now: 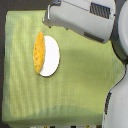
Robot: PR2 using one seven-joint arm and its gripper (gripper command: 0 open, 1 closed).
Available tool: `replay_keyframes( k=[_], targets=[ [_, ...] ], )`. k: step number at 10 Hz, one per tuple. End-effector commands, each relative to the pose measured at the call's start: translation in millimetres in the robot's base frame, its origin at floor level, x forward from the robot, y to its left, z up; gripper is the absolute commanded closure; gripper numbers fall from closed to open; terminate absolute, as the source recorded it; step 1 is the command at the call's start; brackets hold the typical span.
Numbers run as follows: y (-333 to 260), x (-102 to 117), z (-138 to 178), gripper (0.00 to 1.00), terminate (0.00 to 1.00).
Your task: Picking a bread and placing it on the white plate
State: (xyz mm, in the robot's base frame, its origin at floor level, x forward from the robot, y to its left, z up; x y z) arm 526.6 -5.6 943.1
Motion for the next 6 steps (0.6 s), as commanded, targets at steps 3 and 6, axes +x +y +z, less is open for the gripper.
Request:
replay_keyframes(
  k=[3,6],
  targets=[
    [-127,-4,16,0.0,0.0],
    [-191,-10,21,0.0,0.0]
  ],
)
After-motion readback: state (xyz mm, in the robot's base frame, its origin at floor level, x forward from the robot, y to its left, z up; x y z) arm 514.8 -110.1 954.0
